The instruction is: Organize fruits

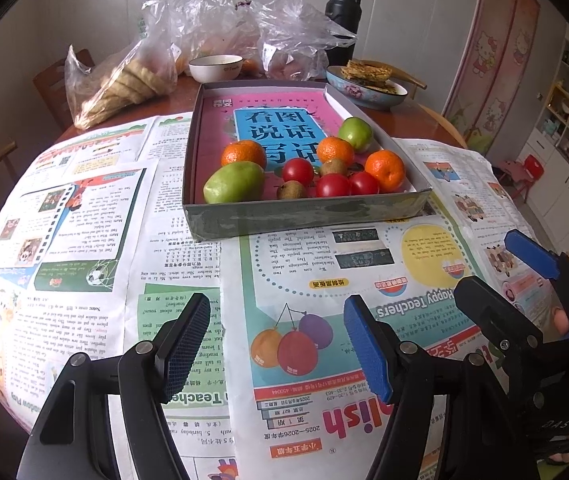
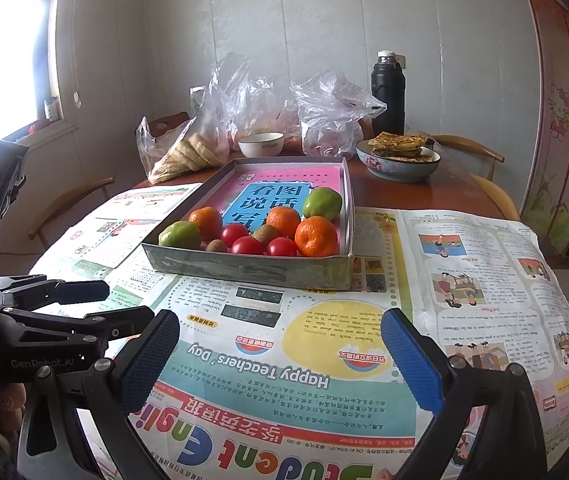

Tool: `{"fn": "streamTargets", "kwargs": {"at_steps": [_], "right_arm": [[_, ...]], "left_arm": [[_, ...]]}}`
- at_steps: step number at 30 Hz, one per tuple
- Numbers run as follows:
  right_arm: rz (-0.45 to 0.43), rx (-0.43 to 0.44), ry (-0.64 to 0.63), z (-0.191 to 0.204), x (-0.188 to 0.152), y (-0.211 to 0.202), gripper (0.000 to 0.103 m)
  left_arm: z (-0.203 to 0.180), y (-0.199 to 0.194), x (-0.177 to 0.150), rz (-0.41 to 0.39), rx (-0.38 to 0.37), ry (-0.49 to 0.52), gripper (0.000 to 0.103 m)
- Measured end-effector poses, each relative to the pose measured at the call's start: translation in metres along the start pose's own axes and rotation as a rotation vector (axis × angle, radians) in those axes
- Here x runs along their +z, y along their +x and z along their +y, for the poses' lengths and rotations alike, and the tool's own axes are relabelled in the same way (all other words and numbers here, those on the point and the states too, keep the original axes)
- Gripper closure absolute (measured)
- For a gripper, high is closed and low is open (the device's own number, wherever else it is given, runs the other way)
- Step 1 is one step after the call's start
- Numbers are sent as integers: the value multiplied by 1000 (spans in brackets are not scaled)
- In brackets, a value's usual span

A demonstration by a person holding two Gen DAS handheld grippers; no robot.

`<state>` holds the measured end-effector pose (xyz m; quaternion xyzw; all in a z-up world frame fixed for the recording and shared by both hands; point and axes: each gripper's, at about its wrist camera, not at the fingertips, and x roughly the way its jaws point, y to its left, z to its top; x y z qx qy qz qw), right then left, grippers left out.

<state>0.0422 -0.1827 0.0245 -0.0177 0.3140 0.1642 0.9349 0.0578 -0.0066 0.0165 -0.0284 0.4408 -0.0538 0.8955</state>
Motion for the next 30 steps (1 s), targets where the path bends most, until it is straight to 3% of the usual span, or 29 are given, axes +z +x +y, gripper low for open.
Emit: {"fn": "streamTargets", "kwargs": {"at_steps": [30], "right_arm": [[-7,-5,1,1,-1,-7,1]], "left_arm": [[2,-9,-6,-8,7,-1,32]]}}
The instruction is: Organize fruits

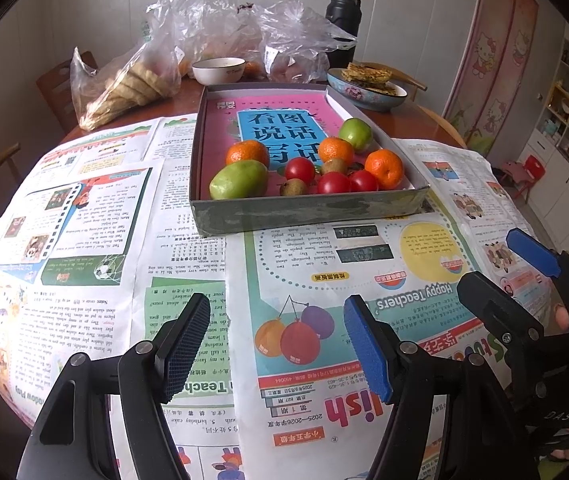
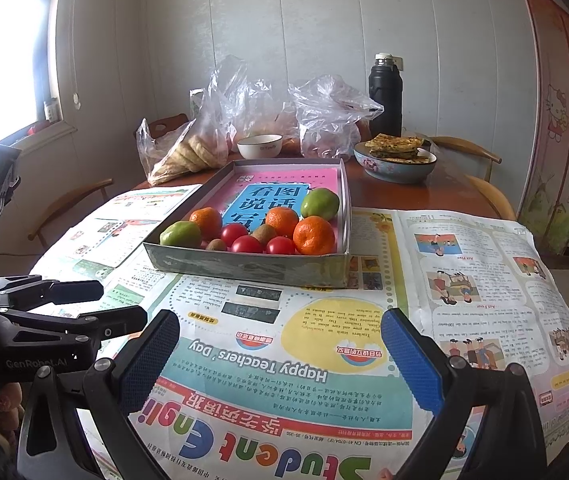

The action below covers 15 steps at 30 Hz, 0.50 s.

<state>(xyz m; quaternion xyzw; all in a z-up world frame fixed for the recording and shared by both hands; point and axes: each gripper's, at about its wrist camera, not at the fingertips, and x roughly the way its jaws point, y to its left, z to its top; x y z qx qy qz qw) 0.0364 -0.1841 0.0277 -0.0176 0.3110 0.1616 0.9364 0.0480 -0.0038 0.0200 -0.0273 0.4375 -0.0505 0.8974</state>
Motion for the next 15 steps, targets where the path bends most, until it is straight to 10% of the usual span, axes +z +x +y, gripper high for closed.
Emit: {"fn": "streamTargets", "kwargs": {"at_steps": [15], "right_arm": [[-1,-3,4,0,0,-1,1]], "left_arm": [[0,-2,-1,-7,12,2,32]]}}
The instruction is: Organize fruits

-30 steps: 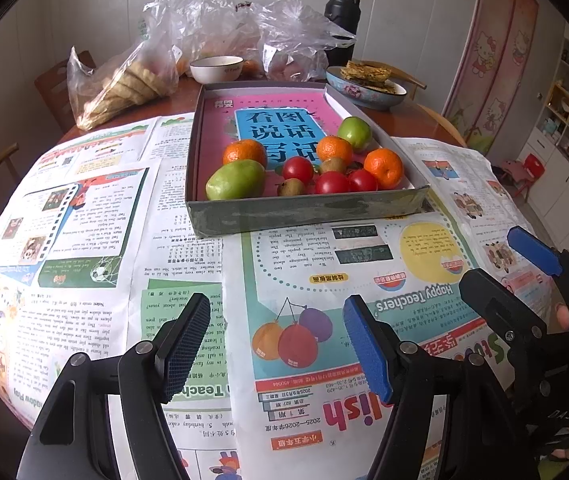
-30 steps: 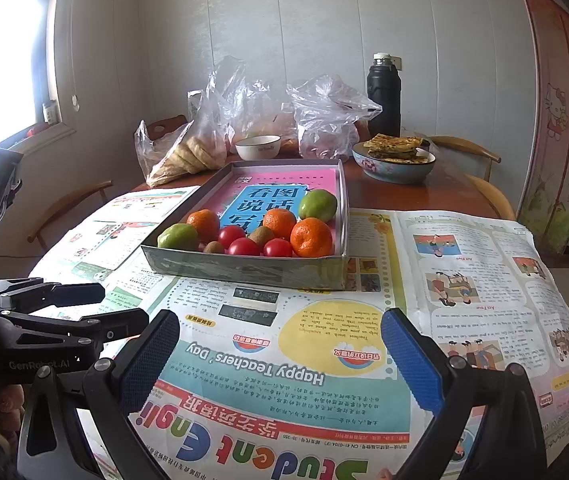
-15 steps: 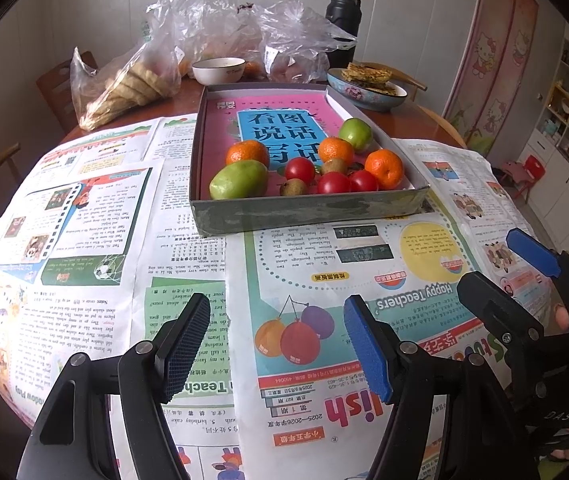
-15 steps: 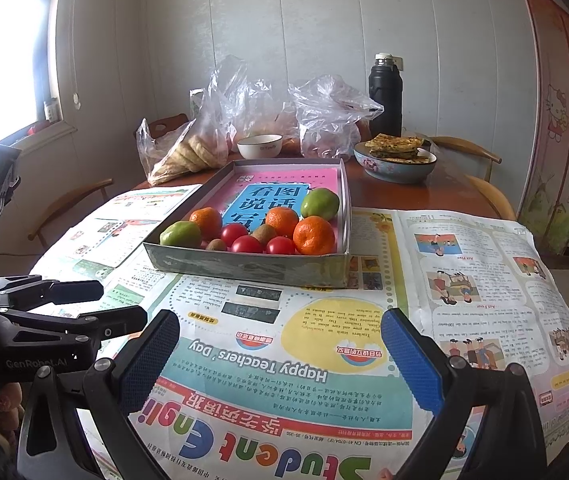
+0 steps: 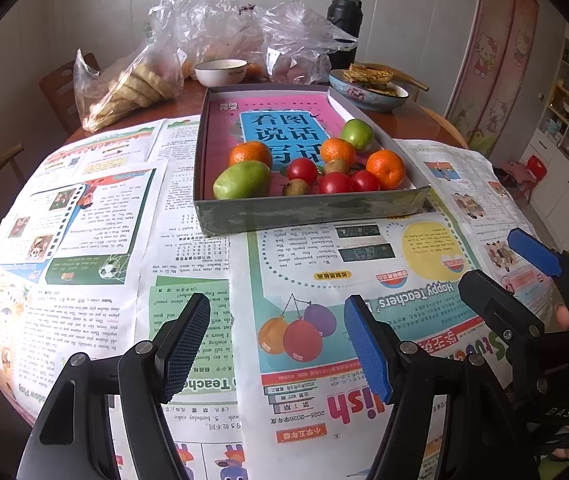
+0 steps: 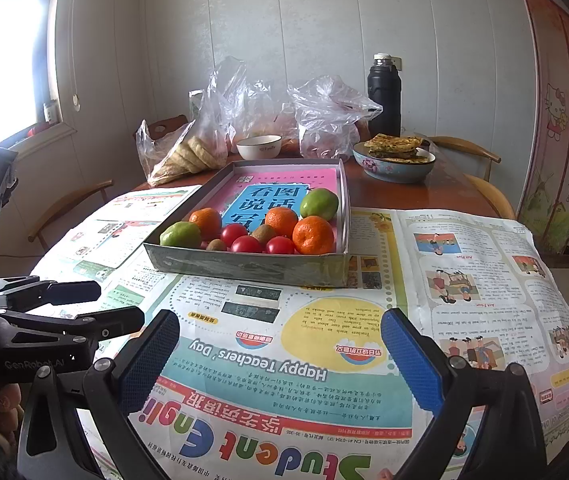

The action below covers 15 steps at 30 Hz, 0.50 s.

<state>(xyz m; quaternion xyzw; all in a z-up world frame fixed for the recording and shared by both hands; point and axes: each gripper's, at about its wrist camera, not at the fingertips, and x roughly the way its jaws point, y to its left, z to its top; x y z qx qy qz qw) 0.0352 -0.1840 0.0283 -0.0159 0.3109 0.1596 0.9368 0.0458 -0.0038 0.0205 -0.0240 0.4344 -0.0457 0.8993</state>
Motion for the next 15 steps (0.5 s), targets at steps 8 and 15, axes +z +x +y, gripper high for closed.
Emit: {"fn": "streamTargets", "kwargs": {"at_steps": [8,15], "right_arm": [[5,2,4,-1,-2,2,1],[9,-1,9,-4,-2,3,1]], "left_arm": [[0,-2,0,-5,5,6,32],[2,-2,0,-6,2,-3,32]]}}
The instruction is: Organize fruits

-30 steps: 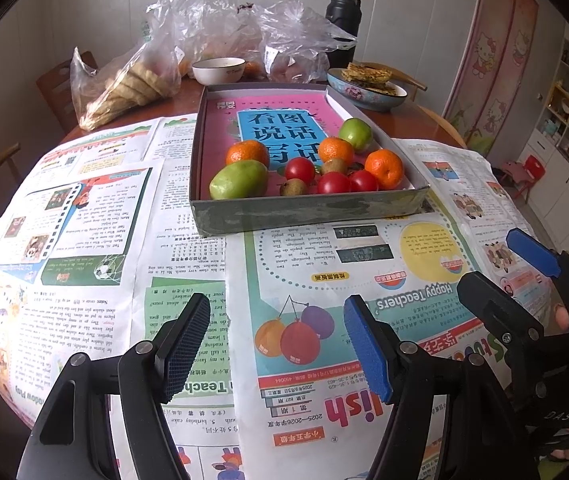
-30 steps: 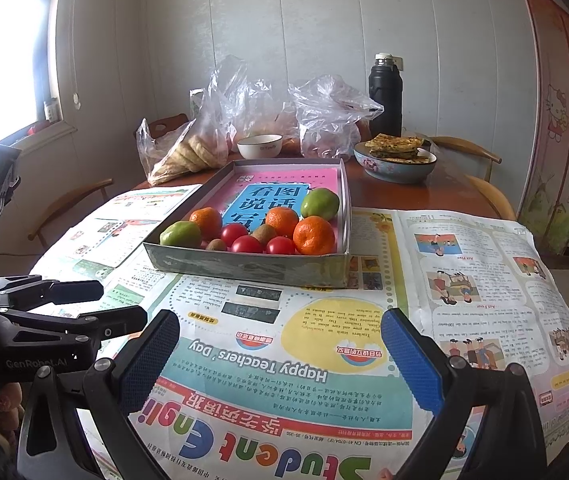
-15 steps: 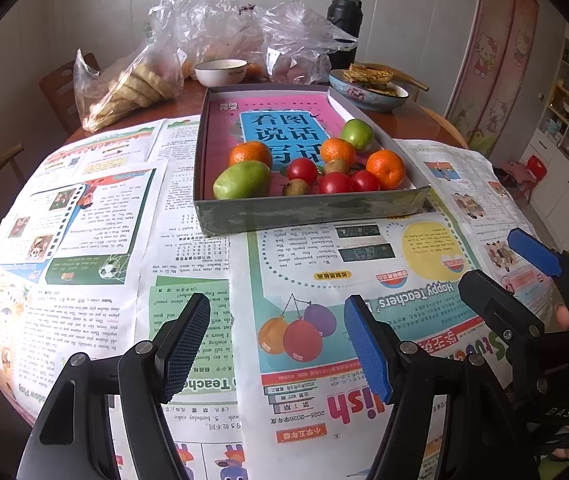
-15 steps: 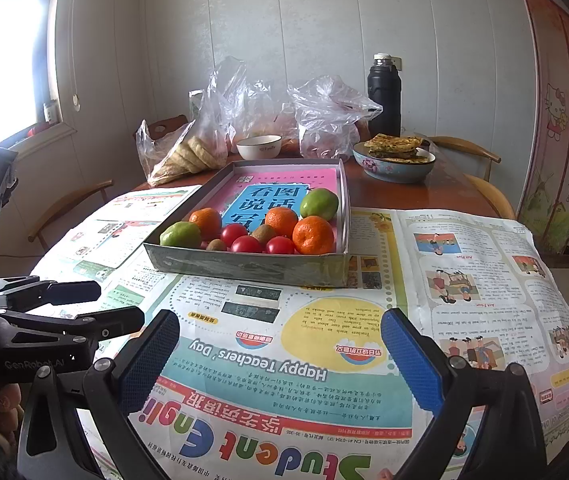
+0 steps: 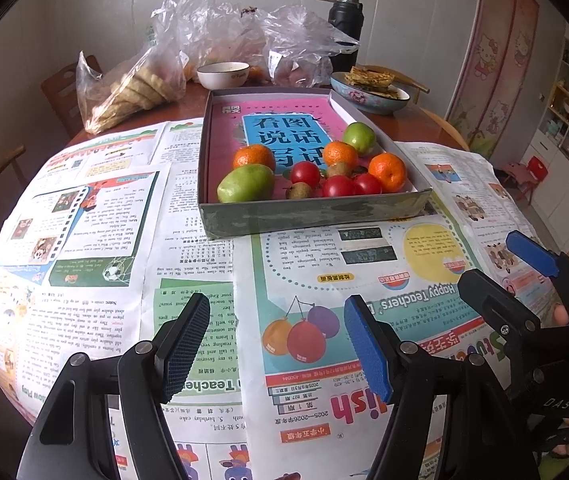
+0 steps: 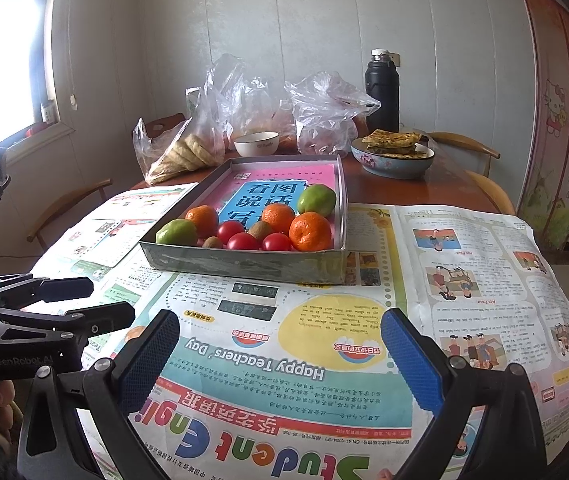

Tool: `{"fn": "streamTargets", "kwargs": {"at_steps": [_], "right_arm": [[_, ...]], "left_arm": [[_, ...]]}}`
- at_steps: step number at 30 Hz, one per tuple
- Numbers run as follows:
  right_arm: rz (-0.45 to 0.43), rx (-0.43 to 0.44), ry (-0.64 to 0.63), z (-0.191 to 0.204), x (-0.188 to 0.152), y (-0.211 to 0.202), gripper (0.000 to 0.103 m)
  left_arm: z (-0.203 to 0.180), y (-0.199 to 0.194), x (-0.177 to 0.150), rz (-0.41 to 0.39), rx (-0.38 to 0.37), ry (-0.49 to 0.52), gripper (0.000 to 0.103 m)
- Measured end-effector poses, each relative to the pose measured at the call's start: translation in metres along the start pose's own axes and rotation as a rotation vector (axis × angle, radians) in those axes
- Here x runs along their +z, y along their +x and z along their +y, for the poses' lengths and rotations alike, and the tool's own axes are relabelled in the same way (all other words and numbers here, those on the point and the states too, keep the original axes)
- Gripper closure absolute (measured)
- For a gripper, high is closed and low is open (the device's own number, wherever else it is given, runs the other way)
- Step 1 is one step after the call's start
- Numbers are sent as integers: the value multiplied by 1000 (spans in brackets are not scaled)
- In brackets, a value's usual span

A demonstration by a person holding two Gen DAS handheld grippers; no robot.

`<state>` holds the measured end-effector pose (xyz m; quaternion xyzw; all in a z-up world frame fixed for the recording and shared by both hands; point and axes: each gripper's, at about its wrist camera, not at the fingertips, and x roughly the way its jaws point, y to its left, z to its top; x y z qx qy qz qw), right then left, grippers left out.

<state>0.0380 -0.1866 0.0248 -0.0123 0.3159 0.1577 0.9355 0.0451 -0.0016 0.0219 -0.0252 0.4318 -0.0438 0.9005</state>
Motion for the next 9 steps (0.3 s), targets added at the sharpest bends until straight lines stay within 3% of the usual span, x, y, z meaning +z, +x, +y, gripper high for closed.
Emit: {"fn": "streamTargets", "kwargs": {"at_steps": [6,9], "right_arm": [[3,-8,31,-17,8,2,1],[1,-35,80,-44,18,6,1]], "left_arm": [[10,1,3,-7,8,-25,31],[28,3,12,-20,33,-55,30]]}}
